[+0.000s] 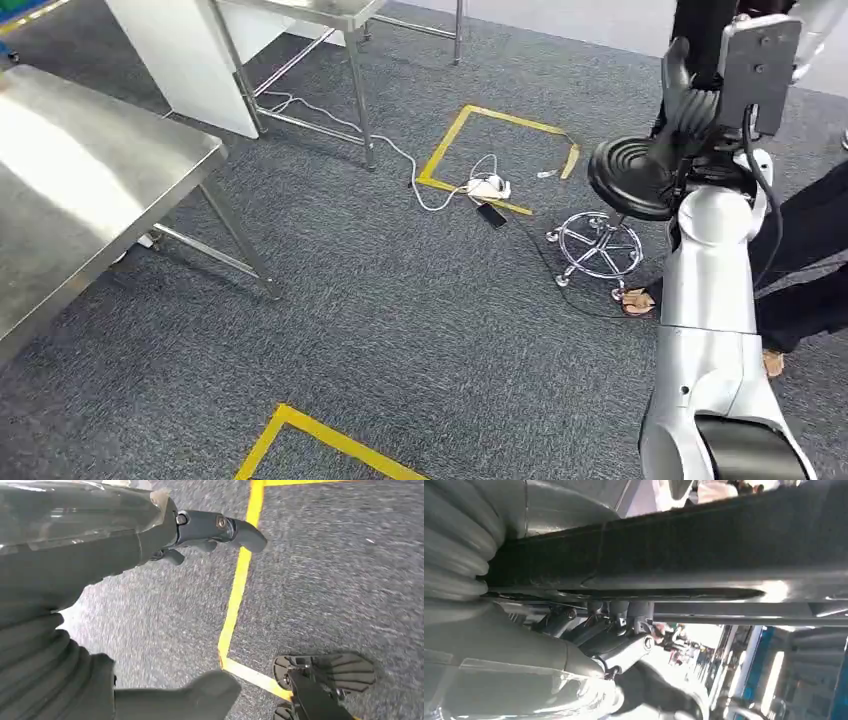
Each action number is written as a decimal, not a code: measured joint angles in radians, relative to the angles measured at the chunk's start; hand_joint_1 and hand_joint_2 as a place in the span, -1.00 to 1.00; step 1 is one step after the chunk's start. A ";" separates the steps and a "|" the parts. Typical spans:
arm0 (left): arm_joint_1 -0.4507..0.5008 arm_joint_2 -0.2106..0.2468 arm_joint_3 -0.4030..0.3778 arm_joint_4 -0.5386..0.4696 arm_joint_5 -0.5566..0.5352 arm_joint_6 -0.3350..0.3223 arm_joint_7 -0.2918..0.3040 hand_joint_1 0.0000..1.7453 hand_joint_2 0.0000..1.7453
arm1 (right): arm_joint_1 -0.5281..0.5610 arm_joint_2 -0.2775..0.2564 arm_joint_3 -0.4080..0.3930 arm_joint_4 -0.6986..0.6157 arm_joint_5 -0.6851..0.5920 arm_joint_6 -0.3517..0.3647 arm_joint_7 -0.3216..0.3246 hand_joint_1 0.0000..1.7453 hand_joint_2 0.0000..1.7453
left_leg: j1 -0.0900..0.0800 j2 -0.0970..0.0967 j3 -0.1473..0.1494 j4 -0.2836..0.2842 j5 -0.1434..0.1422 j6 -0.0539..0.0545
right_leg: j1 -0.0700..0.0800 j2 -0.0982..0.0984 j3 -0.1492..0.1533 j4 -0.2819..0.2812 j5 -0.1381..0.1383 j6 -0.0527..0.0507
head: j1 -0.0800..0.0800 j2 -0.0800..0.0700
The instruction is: Take the parts from the cabinet and place them on the table.
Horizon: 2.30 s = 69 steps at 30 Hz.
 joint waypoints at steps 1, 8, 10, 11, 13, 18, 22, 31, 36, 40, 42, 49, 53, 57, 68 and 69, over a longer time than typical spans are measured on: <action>0.001 -0.002 0.000 0.000 -0.001 0.000 0.000 -1.00 1.00 | -0.004 -0.003 0.000 0.000 0.003 0.000 0.001 1.00 1.00 | -0.005 -0.008 0.005 -0.006 0.002 -0.001 | -0.007 0.039 -0.001 0.022 -0.010 0.001 | 0.001 0.000; -0.007 -0.007 0.019 0.000 0.060 -0.016 -0.028 -1.00 1.00 | -0.001 -0.003 0.002 0.013 0.023 0.011 0.019 1.00 1.00 | 0.008 -0.096 0.005 0.002 0.002 0.001 | -0.027 0.098 -0.100 0.183 -0.039 0.029 | 0.005 0.000; -0.007 -0.010 0.046 0.000 0.093 -0.018 -0.048 -1.00 1.00 | -0.002 0.000 0.003 0.015 0.032 0.013 0.019 1.00 1.00 | 0.015 -0.120 0.000 0.019 -0.009 -0.016 | -0.045 0.142 -0.019 0.006 0.021 0.051 | 0.007 0.000; -0.008 -0.008 0.056 0.000 0.096 -0.016 -0.051 -1.00 1.00 | -0.005 0.002 0.005 0.019 0.034 0.013 0.018 1.00 1.00 | 0.010 -0.131 -0.008 0.025 -0.012 -0.024 | -0.032 0.150 -0.012 0.009 0.016 0.042 | 0.008 0.000; -0.004 -0.009 0.060 0.000 0.073 -0.012 -0.050 -1.00 1.00 | -0.005 0.005 0.005 0.022 0.039 0.015 0.021 1.00 1.00 | 0.013 -0.142 -0.014 0.025 -0.009 -0.031 | -0.031 0.135 -0.016 0.009 0.019 0.021 | 0.006 0.000; -0.001 -0.003 0.058 0.000 0.021 -0.016 -0.025 -1.00 1.00 | -0.012 0.016 0.004 0.027 0.053 0.016 0.024 1.00 1.00 | 0.013 -0.043 -0.078 0.149 -0.080 -0.055 | -0.032 0.097 -0.009 0.005 0.021 -0.017 | -0.010 0.000; -0.001 -0.002 0.055 0.000 0.014 -0.023 -0.025 -1.00 1.00 | -0.014 0.018 0.004 0.045 0.056 0.024 0.022 1.00 1.00 | 0.017 -0.023 -0.170 0.309 -0.115 -0.057 | -0.024 0.059 -0.007 0.005 0.015 -0.024 | -0.011 0.000; -0.007 0.005 0.055 0.000 0.012 -0.026 -0.026 -1.00 1.00 | -0.030 0.032 0.004 0.073 0.061 0.023 0.004 1.00 1.00 | 0.003 0.014 -0.004 -0.006 0.009 -0.001 | -0.005 0.005 0.011 0.001 -0.009 -0.002 | -0.008 0.000; -0.016 0.002 0.055 -0.001 0.012 -0.026 -0.028 -1.00 1.00 | -0.031 0.026 0.005 0.097 0.062 0.022 -0.005 1.00 1.00 | 0.005 -0.053 0.001 -0.011 0.013 0.005 | -0.020 0.095 -0.139 0.300 -0.113 -0.003 | 0.000 0.000; -0.014 0.001 0.055 0.000 0.013 -0.024 -0.029 -1.00 1.00 | -0.037 0.028 0.005 0.117 0.061 0.020 -0.019 1.00 1.00 | 0.016 -0.110 0.000 0.007 0.003 -0.012 | -0.037 0.118 -0.045 0.054 0.019 0.047 | 0.002 0.000; -0.015 0.004 0.055 -0.001 0.016 -0.023 -0.029 -1.00 1.00 | -0.044 0.032 0.008 0.132 0.061 0.019 -0.029 1.00 1.00 | 0.011 -0.131 -0.016 0.027 -0.007 -0.028 | -0.040 0.146 -0.020 0.006 0.025 0.032 | 0.006 0.000; -0.008 0.008 0.055 0.000 0.023 -0.021 -0.029 -1.00 1.00 | -0.055 0.062 0.016 0.157 0.061 0.012 -0.036 1.00 1.00 | 0.017 -0.035 -0.099 0.185 -0.090 -0.058 | -0.034 0.097 -0.013 0.007 0.022 -0.014 | -0.011 0.000; -0.007 0.007 0.055 0.000 0.023 -0.021 -0.029 -1.00 1.00 | -0.054 0.065 0.018 0.170 0.061 0.012 -0.037 1.00 1.00 | 0.020 -0.022 -0.168 0.287 -0.090 -0.055 | -0.026 0.059 -0.008 0.007 0.015 -0.024 | -0.012 0.000; -0.011 0.011 0.055 0.000 0.023 -0.021 -0.029 -1.00 1.00 | -0.069 0.070 0.019 0.177 0.060 0.009 -0.046 1.00 1.00 | -0.009 0.062 -0.035 0.029 0.004 -0.021 | -0.008 0.026 0.004 0.006 0.002 -0.017 | -0.011 0.000; -0.015 0.008 0.056 0.000 0.023 -0.019 -0.028 -1.00 1.00 | -0.076 0.068 0.021 0.224 0.053 0.003 -0.066 1.00 1.00 | 0.009 -0.076 -0.010 -0.001 0.015 0.001 | -0.014 0.097 -0.149 0.287 -0.093 0.005 | -0.003 0.000; -0.015 0.008 0.058 0.000 0.023 -0.021 -0.028 -1.00 1.00 | -0.077 0.068 0.022 0.229 0.054 0.003 -0.066 1.00 1.00 | 0.010 -0.091 -0.010 0.001 0.015 -0.001 | -0.016 0.098 -0.122 0.216 -0.055 0.016 | -0.002 0.000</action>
